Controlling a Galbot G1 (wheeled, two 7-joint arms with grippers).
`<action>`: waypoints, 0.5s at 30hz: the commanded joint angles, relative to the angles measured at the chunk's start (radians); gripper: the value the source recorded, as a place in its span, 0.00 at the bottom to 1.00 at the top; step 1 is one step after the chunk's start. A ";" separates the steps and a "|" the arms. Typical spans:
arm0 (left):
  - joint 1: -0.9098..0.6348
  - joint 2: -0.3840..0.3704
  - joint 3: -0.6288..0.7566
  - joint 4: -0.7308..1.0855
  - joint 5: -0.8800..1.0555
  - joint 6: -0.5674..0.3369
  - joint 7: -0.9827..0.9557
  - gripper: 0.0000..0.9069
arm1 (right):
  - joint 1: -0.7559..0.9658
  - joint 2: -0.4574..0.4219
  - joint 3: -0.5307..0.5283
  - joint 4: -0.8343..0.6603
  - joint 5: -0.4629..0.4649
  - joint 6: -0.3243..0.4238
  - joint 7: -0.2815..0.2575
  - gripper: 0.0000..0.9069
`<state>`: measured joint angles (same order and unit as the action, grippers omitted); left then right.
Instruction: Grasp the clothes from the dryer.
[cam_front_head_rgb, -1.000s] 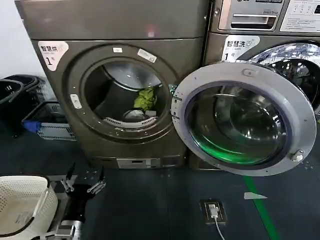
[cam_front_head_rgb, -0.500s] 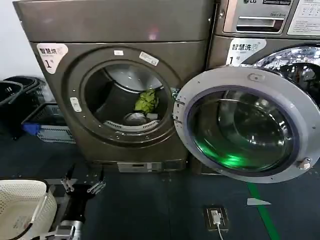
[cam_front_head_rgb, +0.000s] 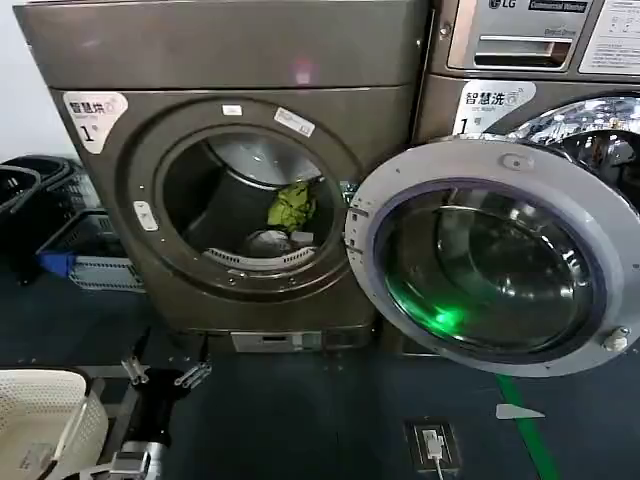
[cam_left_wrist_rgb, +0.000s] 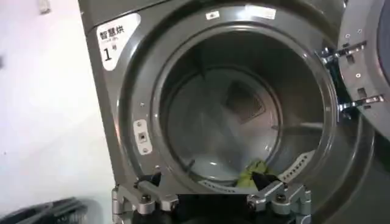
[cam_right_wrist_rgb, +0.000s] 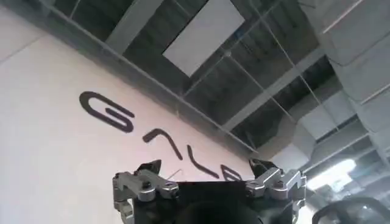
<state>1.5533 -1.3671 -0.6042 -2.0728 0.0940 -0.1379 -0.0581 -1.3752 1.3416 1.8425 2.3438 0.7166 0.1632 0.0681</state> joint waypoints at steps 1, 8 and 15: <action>0.001 0.000 0.000 0.001 0.000 -0.001 0.000 1.00 | 0.000 0.000 0.002 0.000 0.000 0.001 0.000 1.00; -0.002 0.001 -0.001 0.004 -0.001 -0.001 0.001 1.00 | 0.003 0.000 0.001 0.002 -0.001 -0.001 0.000 1.00; -0.004 0.002 0.000 0.005 -0.002 0.000 0.001 1.00 | 0.004 0.000 0.001 0.002 -0.001 -0.001 0.000 1.00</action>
<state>1.5489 -1.3657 -0.6049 -2.0694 0.0926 -0.1384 -0.0572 -1.3710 1.3410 1.8426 2.3450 0.7156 0.1620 0.0680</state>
